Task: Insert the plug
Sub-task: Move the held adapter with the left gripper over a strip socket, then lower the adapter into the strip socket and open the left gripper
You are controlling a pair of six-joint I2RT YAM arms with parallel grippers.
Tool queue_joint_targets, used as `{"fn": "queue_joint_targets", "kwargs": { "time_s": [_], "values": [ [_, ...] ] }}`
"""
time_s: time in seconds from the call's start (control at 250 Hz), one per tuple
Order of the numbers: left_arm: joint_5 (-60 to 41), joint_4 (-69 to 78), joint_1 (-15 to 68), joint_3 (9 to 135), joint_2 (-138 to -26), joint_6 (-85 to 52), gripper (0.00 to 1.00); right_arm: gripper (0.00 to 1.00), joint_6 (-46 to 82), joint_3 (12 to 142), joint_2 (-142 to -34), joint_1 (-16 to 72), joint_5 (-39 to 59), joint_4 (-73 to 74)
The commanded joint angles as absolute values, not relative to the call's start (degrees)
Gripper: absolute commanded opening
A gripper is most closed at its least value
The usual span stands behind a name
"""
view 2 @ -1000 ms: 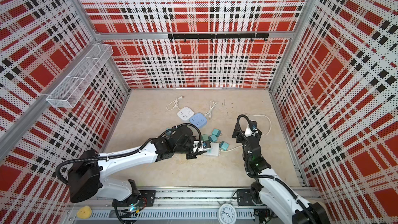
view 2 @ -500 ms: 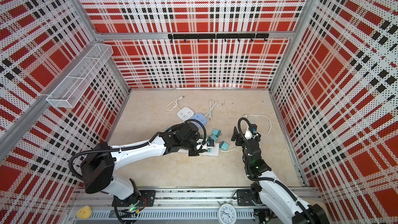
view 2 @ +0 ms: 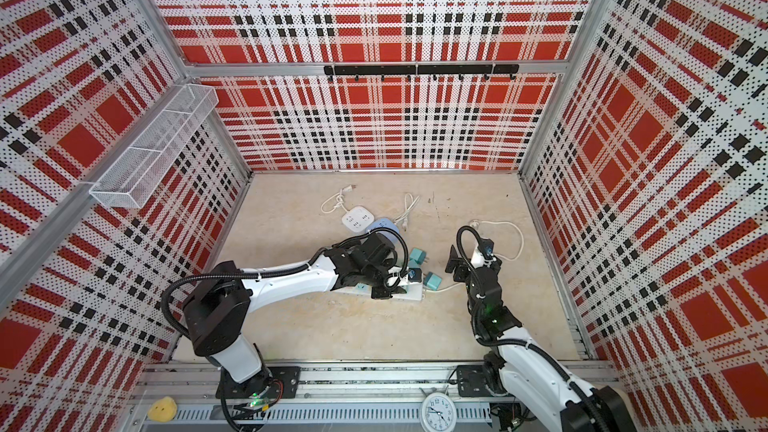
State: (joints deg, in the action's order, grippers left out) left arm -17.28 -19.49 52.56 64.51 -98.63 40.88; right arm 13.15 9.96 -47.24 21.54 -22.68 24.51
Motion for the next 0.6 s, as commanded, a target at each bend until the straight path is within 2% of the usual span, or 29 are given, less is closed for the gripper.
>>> {"fn": "queue_joint_targets", "kwargs": {
  "time_s": [0.0,0.596],
  "values": [
    [-19.07,-20.78,51.25,67.01,-100.47,44.33,0.0,1.0,13.36,10.81,-47.37,21.32,-22.33,27.15],
    [-21.19,-24.18,50.7,70.22,-104.9,47.64,0.0,1.0,13.35,11.68,-49.2,21.45,-22.32,27.25]
  ]
}}
